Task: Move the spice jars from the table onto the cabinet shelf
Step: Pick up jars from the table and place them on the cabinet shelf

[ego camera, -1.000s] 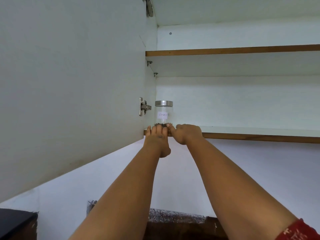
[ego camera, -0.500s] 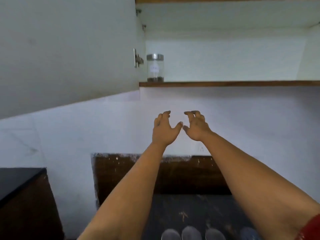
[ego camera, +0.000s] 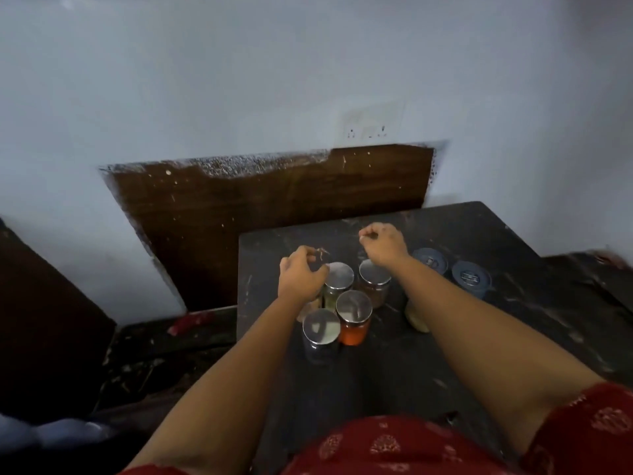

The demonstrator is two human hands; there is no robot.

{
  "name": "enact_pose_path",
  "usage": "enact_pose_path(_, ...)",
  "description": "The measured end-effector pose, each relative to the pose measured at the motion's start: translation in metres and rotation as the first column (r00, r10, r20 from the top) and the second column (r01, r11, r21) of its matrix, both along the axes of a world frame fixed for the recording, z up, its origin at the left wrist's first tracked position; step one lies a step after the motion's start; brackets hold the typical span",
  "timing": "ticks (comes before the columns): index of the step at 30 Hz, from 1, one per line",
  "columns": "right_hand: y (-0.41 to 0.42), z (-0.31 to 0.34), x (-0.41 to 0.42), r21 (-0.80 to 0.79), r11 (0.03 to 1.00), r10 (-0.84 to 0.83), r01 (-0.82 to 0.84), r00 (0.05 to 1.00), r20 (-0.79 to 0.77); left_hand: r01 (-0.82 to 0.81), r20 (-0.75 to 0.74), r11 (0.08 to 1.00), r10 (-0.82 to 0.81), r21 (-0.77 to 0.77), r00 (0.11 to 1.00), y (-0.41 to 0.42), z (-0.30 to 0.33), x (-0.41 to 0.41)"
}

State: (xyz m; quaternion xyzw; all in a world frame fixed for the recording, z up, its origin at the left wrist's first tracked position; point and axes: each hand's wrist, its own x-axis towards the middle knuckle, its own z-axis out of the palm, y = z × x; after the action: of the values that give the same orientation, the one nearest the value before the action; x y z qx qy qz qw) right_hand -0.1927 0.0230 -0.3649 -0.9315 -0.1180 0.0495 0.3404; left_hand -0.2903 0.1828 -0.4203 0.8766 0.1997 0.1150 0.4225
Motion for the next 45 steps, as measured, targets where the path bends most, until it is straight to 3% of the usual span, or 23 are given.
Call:
enact_pose_path(2, -0.006, -0.025, -0.019, -0.050, 0.998, 0.029, -0.032, 0.998, -0.062, 0.003, -0.060, 1.000, -0.005, -0.023, 0.998, -0.006, -0.016, -0.006)
enact_pose_path(5, -0.007, -0.049, -0.042, -0.138, 0.967, 0.187, -0.213, 0.966, -0.176, 0.013, -0.122, 0.998, -0.021, -0.069, 0.992, -0.014, -0.034, -0.010)
enact_pose_path(11, -0.005, -0.075, -0.060, -0.442, 0.785, 0.327, -0.434, 0.896, -0.300, 0.043, -0.135, 0.997, -0.051, -0.057, 0.990, -0.022, -0.048, -0.014)
enact_pose_path(16, -0.016, -0.082, -0.061, -0.375, 0.834, 0.334, -0.404, 0.912, -0.240, 0.043, -0.211, 0.999, -0.048, -0.030, 0.976, -0.023, -0.039, -0.017)
enact_pose_path(20, -0.038, -0.061, -0.052, -0.234, 0.909, 0.296, -0.344, 0.930, -0.216, -0.074, -0.128, 0.972, 0.046, -0.224, 0.991, -0.032, -0.023, -0.018)
enact_pose_path(22, -0.054, -0.044, -0.048, -0.136, 0.944, 0.284, -0.302, 0.949, -0.135, -0.164, -0.097, 0.898, 0.136, -0.408, 0.986, -0.047, -0.012, -0.017)
enact_pose_path(24, -0.069, -0.024, -0.045, -0.026, 0.971, 0.233, -0.237, 0.966, -0.114, -0.215, -0.119, 0.733, 0.181, -0.646, 0.976, -0.067, 0.000, -0.018)
enact_pose_path(28, -0.095, 0.014, -0.048, 0.203, 0.979, 0.067, -0.028, 0.979, -0.190, -0.076, -0.126, 0.377, -0.110, -0.923, 0.986, -0.109, 0.016, -0.031)
enact_pose_path(30, -0.106, 0.024, -0.054, 0.284, 0.958, 0.033, 0.040, 0.969, -0.247, -0.047, -0.089, 0.181, -0.231, -0.982, 0.969, -0.129, 0.018, -0.038)
enact_pose_path(32, -0.115, 0.028, -0.062, 0.327, 0.941, 0.026, 0.090, 0.942, -0.334, -0.048, -0.065, 0.071, -0.267, -0.996, 0.961, -0.149, 0.020, -0.043)
enact_pose_path(35, -0.133, 0.028, -0.070, 0.453, 0.873, 0.090, 0.180, 0.854, -0.512, -0.065, -0.074, 0.050, -0.226, -0.997, 0.971, -0.175, 0.023, -0.047)
enact_pose_path(38, -0.153, 0.025, -0.077, 0.589, 0.737, 0.225, 0.332, 0.701, -0.676, -0.056, -0.067, 0.065, -0.179, -0.996, 0.982, -0.190, 0.024, -0.052)
enact_pose_path(45, -0.172, 0.011, -0.097, 0.626, 0.707, 0.347, 0.329, 0.610, -0.712, -0.083, -0.097, 0.136, -0.099, -0.987, 0.990, -0.213, 0.024, -0.065)
